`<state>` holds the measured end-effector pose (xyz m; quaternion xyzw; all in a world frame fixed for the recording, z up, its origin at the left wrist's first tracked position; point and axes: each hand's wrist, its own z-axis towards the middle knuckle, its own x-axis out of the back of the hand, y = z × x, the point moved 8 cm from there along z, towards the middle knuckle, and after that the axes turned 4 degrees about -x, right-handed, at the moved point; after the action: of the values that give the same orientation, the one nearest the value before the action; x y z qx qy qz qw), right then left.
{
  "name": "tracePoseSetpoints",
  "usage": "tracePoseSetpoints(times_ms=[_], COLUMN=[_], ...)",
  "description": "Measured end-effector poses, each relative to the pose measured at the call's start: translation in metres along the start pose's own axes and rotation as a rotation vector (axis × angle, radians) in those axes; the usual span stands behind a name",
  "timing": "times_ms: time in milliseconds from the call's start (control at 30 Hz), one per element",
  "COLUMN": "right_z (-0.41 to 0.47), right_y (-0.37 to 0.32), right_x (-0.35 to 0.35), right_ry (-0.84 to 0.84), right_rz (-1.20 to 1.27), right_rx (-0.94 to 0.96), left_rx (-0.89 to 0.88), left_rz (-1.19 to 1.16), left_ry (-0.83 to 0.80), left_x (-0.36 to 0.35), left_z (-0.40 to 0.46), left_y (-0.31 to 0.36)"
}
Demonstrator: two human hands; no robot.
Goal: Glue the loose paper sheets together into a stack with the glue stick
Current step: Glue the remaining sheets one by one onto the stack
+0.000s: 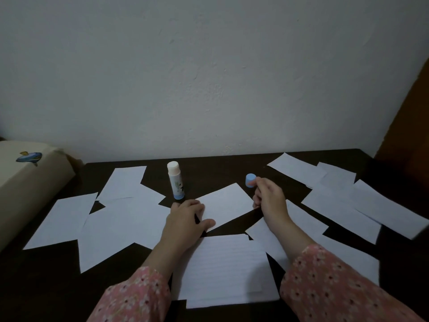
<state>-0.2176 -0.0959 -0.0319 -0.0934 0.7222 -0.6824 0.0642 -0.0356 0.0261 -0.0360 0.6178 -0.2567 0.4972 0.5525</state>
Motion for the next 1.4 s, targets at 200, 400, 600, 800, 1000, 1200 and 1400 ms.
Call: tracePoseSetpoints(times_ms=[200,400,600,800,1000,1200,1400], right_z=[-0.013,-0.025,-0.026,-0.027,-0.02,-0.019,-0.028], right_y=[-0.009,0.016,0.014,0.007,0.001,-0.019,-0.052], right_x=[0.032,0.07,0.067,0.07,0.068,0.062,0.049], right_ry=[-0.029,-0.024,0.001,0.065,0.068,0.183,0.233], right_rz=[-0.944,-1.373,-1.336,-1.234,-1.191,-1.307,-1.223], right_rx=[0.099,-0.121,-0.059,-0.008,-0.056,0.071,0.25], left_rx=[-0.015,0.015,0.031,0.045,0.048,0.057,0.027], left_rz=[0.033,0.01,-0.055,-0.056,-0.036,-0.019,0.042], left_ry=[0.012,0.026,0.016,-0.024,-0.052,-0.05,-0.07], left_x=[0.002,0.0,-0.001,-0.005,-0.005,-0.004,-0.001], left_z=[-0.003,-0.003,-0.003,0.0,0.0,0.001,-0.001], left_y=[-0.002,-0.003,-0.002,-0.006,-0.007,-0.008,-0.009])
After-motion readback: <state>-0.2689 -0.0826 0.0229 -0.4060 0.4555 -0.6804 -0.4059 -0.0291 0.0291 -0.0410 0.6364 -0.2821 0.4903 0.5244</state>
